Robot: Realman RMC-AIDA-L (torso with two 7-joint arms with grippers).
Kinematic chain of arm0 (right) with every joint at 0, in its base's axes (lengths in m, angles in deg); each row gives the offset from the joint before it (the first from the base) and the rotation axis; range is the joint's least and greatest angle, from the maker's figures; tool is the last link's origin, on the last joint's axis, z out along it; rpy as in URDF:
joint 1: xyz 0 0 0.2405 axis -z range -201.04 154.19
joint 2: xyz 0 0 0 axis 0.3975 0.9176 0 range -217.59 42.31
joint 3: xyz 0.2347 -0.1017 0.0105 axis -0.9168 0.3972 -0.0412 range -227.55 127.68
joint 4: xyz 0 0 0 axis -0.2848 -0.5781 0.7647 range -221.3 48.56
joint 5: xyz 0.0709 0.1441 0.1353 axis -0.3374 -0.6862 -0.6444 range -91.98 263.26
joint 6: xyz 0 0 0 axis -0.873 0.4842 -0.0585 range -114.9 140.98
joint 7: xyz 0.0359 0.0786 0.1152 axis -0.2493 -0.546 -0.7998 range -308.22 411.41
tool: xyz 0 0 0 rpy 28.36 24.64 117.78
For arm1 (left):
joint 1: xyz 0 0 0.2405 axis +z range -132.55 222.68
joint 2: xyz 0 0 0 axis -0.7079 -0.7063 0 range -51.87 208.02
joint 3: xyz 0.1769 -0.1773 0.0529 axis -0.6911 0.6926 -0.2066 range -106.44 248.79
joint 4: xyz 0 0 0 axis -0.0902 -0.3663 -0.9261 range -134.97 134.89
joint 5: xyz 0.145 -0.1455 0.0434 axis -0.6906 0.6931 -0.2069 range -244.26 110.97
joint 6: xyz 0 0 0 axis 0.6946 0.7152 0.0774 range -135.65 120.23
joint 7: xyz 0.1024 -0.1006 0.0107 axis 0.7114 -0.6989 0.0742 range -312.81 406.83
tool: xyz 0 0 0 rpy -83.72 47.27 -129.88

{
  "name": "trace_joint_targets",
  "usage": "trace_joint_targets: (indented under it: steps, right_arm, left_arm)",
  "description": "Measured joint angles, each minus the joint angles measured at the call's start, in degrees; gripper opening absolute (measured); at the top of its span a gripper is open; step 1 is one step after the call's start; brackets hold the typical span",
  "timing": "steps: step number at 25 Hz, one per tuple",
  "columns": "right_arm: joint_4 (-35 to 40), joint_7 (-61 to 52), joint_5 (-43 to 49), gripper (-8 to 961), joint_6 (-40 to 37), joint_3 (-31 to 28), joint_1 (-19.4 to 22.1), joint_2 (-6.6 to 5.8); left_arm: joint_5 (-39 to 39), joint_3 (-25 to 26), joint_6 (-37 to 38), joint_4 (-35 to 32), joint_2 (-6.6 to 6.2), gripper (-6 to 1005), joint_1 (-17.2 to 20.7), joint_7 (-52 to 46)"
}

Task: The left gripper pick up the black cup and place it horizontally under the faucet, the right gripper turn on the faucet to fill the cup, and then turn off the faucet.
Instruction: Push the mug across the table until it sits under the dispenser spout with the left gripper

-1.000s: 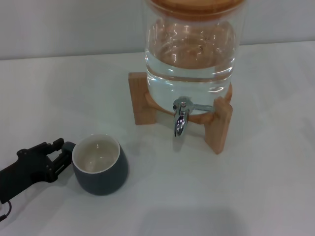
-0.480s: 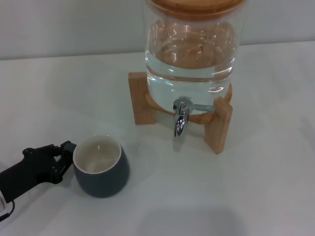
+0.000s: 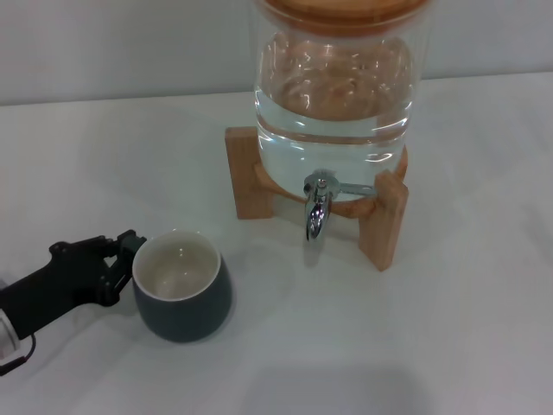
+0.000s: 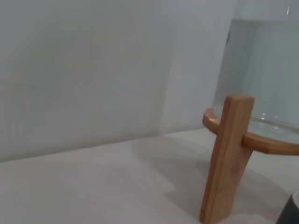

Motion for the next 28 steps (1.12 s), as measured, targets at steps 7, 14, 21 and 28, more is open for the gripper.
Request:
trace_joint_targets:
  steps: [7,14,21,28]
  right_arm:
    - [0.0,0.0,0.3,826,0.4,0.2,-1.3,0.00]
    - [0.0,0.0,0.5,826,1.5,0.3,-1.6,-0.01]
    - [0.0,0.0,0.6,826,2.5,0.3,-1.6,-0.01]
    - [0.0,0.0,0.7,826,2.6,0.3,-1.6,-0.01]
  left_arm:
    - [-0.4,-0.7,0.3,1.2,0.22,141,-3.8,-0.1]
    - [-0.2,-8.8,5.2,3.1,0.56,140,-7.9,-2.7]
    - [1.2,-11.0,7.1,4.4,0.93,139,-10.7,-3.5]
    - [2.8,-13.1,9.7,7.2,1.31,139,-14.2,-2.7]
